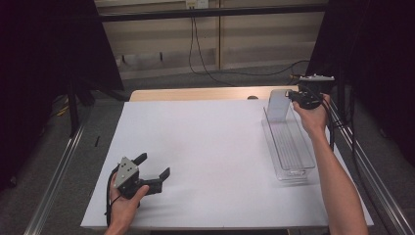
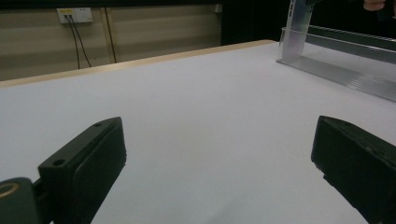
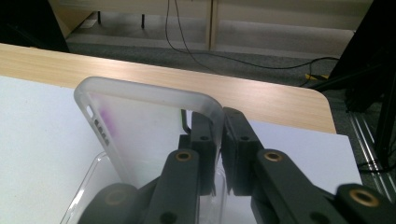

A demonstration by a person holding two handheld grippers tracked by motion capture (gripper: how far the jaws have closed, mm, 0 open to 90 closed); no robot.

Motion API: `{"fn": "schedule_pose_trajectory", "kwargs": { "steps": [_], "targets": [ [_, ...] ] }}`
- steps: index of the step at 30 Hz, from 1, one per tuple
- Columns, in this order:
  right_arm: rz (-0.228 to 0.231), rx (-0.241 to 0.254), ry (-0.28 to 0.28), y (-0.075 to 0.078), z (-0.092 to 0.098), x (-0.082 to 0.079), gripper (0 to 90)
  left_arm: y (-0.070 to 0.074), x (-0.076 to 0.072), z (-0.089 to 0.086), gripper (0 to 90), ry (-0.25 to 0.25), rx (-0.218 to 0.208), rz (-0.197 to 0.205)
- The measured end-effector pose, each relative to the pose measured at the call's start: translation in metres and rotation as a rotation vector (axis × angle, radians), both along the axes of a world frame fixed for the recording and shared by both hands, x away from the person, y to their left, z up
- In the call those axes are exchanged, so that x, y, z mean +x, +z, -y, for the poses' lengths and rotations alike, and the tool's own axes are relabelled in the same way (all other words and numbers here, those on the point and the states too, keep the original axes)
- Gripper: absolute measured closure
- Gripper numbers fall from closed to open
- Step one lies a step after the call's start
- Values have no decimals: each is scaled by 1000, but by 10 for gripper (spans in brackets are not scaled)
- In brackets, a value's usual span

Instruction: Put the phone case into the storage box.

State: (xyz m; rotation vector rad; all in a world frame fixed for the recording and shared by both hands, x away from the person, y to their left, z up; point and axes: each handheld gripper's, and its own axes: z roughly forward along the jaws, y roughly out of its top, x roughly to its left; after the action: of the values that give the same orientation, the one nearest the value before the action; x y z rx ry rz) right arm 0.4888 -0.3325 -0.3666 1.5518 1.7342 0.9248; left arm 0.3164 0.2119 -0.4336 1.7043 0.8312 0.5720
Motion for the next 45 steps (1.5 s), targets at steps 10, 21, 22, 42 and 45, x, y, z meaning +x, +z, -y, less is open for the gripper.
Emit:
{"fn": "schedule_pose_trajectory", "kwargs": {
  "steps": [10,21,22,42,45],
  "targets": [
    [5,10,-1,1,1,-2,740,1,-2,-2,32,8,-7,5],
    [23,30,-14,-4,3,-11,579,2,-1,-4,32,34,-21,4],
    [26,29,-14,-4,3,-13,571,2,-1,-4,32,37,-28,2],
    [117,93,50,-11,8,-32,46,7,-2,-2,32,49,-46,13],
    [150,104,26,-12,8,-38,94,7,-5,-5,32,62,-71,3]
  ]
}}
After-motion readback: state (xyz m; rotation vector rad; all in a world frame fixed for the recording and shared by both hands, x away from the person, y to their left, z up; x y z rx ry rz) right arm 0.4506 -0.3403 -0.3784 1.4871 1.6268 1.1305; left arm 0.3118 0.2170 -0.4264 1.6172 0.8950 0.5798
